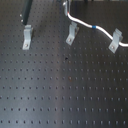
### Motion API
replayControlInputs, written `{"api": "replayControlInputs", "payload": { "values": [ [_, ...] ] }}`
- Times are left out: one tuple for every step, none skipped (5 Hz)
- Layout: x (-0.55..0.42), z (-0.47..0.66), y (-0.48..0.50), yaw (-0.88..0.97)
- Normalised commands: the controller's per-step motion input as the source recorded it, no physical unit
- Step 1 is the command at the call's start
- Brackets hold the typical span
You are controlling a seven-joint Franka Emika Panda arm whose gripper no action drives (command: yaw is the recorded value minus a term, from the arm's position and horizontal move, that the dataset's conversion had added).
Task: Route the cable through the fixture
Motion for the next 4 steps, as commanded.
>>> {"api": "replayControlInputs", "payload": {
  "values": [
    [0.126,0.02,-0.099,0.54],
    [0.088,0.04,-0.001,0.91],
    [0.065,0.04,-0.006,0.92],
    [0.013,0.06,0.003,0.98]
  ]
}}
